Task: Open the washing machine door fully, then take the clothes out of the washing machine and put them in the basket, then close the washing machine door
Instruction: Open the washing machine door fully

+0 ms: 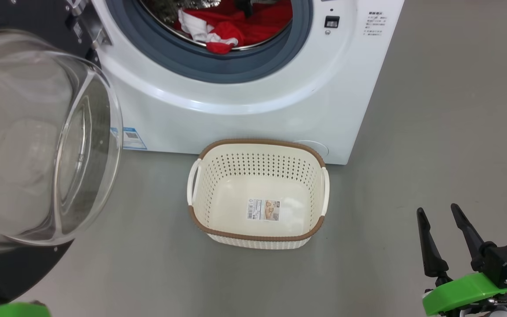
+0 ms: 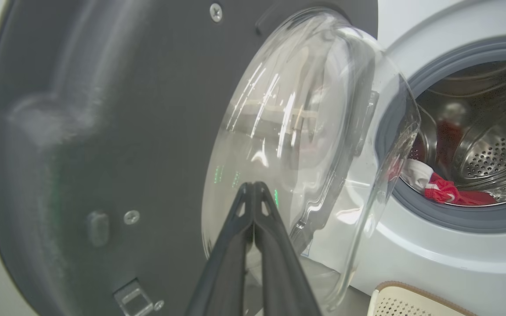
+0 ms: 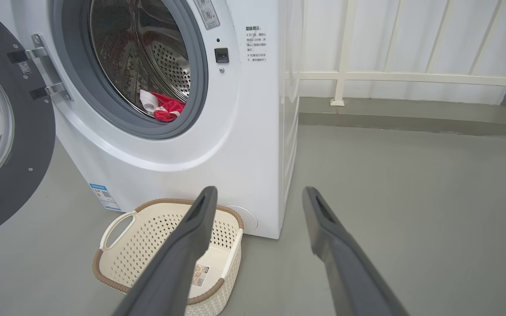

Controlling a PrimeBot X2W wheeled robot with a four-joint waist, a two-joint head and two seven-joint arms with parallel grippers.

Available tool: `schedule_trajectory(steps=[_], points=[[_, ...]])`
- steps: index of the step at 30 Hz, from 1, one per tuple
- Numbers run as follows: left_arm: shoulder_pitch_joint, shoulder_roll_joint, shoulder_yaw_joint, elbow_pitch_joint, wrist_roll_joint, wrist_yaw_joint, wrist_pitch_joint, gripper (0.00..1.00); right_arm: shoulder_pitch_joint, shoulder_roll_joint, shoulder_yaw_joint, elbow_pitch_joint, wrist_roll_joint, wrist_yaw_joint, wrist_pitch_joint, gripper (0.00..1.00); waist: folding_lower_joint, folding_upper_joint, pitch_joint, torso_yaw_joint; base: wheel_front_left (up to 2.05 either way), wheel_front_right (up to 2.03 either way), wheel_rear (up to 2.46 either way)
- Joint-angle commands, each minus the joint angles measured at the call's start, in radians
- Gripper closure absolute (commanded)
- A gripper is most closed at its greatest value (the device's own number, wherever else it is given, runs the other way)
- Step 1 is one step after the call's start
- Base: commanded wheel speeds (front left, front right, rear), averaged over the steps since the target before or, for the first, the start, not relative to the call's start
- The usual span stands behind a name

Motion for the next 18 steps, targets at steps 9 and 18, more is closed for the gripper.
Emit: schedule_trajectory(steps=[9,18], points=[[0.109,-0.044,-0.079,-0.180,0.070,-0.009,0.012,1.00,-0.005,-0.010,0.031,-0.016,-0.003,0.003,-0.006,0.00,0.0000,0.0000,-0.038,-0.015,0.00,0.00,0.00],[0.154,-0.067,-0.200,-0.260,0.112,-0.013,0.074,0.00,0.008,-0.008,0.048,-0.013,0.003,0.003,-0.006,0.00,0.0000,0.0000,-0.078,-0.056,0.00,0.00,0.00]])
